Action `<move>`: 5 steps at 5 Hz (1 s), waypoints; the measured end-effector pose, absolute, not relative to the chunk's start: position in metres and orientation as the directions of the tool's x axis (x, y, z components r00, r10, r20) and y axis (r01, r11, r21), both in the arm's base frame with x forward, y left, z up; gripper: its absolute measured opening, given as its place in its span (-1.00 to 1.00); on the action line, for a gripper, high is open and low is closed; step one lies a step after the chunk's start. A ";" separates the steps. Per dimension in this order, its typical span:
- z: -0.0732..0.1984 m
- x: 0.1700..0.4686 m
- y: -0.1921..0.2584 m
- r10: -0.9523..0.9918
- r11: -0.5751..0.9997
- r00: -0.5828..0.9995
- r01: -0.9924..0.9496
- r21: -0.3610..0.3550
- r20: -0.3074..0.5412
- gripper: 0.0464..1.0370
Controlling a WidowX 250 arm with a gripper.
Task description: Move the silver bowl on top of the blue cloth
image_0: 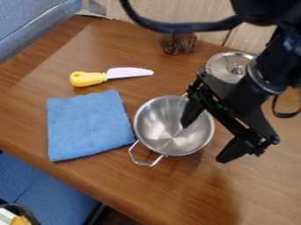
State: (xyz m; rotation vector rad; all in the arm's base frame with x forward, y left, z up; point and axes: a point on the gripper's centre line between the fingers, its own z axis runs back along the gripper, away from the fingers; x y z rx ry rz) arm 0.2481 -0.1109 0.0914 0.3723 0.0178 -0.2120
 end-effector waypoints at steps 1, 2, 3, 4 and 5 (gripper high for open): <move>0.072 0.258 -0.106 -0.207 0.901 0.973 0.229 0.368 -0.098 0.93; 0.070 0.264 -0.109 -0.225 0.905 0.971 0.238 0.352 -0.078 0.81; 0.069 0.265 -0.110 -0.247 0.892 0.966 0.255 0.373 -0.070 0.22; 0.068 0.266 -0.111 -0.258 0.893 0.964 0.265 0.364 -0.070 -0.40; 0.068 0.265 -0.111 -0.255 0.895 0.965 0.262 0.360 -0.070 -0.79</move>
